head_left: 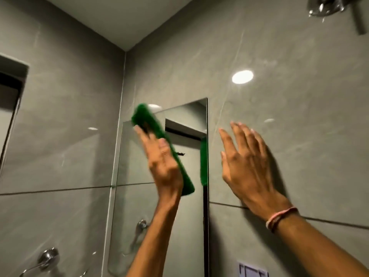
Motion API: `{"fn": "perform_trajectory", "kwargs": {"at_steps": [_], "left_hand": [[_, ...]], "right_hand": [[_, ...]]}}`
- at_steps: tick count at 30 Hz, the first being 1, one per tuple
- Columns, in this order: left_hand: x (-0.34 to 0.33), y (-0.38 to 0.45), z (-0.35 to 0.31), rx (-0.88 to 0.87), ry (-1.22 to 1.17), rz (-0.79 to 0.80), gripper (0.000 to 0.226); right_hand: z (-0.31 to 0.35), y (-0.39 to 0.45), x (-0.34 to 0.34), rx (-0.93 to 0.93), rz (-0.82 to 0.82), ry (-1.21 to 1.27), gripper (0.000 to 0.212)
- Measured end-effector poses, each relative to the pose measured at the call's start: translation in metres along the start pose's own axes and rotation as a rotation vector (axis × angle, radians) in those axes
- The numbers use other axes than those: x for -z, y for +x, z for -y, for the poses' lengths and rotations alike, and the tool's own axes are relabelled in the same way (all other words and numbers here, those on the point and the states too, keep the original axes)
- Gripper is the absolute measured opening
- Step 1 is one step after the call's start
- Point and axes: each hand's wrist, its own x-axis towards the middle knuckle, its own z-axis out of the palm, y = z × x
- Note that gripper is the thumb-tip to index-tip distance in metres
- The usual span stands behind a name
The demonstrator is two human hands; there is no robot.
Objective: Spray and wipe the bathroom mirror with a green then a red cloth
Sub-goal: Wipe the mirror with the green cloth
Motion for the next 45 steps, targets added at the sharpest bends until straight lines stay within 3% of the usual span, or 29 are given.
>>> {"fn": "perform_trajectory", "kwargs": {"at_steps": [2, 4, 9, 12, 18, 22, 29, 33, 38, 40, 41, 42, 44, 45], "left_hand": [[-0.044, 0.018, 0.018, -0.222, 0.253, 0.217, 0.057], [-0.071, 0.024, 0.038, -0.319, 0.489, 0.383, 0.057], [-0.085, 0.057, 0.067, -0.513, 0.542, 0.445, 0.055], [-0.085, 0.091, 0.077, -0.528, 0.532, 0.458, 0.054], [-0.028, 0.199, 0.170, -0.127, 0.545, 0.277, 0.054], [0.040, 0.215, 0.265, 0.108, 0.584, 0.139, 0.051], [0.152, 0.055, 0.347, 0.483, 0.613, -0.033, 0.050], [0.172, -0.085, 0.328, 0.695, 0.674, -0.122, 0.050], [0.140, -0.200, 0.246, 0.850, 0.599, -0.155, 0.052], [0.111, -0.228, 0.211, 0.785, 0.607, -0.018, 0.048], [0.096, -0.239, 0.197, 0.673, 0.645, 0.081, 0.039], [0.081, -0.239, 0.185, 0.546, 0.648, 0.089, 0.032], [0.045, -0.213, 0.146, 0.488, 0.464, 0.146, 0.048], [0.028, -0.191, 0.133, 0.431, 0.459, 0.033, 0.054]], "right_hand": [[-0.004, -0.004, -0.014, 0.105, 0.142, -0.124, 0.066], [-0.002, -0.009, -0.029, 0.155, 0.233, -0.213, 0.072], [0.006, 0.005, -0.053, 0.115, 0.199, -0.327, 0.081], [0.003, 0.014, -0.055, 0.118, 0.170, -0.362, 0.079], [0.003, 0.015, -0.060, 0.138, 0.151, -0.430, 0.079], [0.003, 0.016, -0.061, 0.122, 0.106, -0.469, 0.079], [0.003, 0.013, -0.062, 0.127, 0.093, -0.477, 0.077], [0.004, 0.013, -0.062, 0.137, 0.080, -0.429, 0.074], [0.009, 0.013, -0.051, 0.133, 0.127, -0.378, 0.072], [0.014, 0.017, -0.041, 0.110, 0.150, -0.317, 0.073], [0.016, 0.018, -0.036, 0.102, 0.162, -0.293, 0.073], [0.018, 0.017, -0.033, 0.092, 0.175, -0.276, 0.072], [0.013, 0.016, -0.026, 0.088, 0.184, -0.277, 0.069], [0.008, 0.014, -0.024, 0.095, 0.181, -0.282, 0.068]]}}
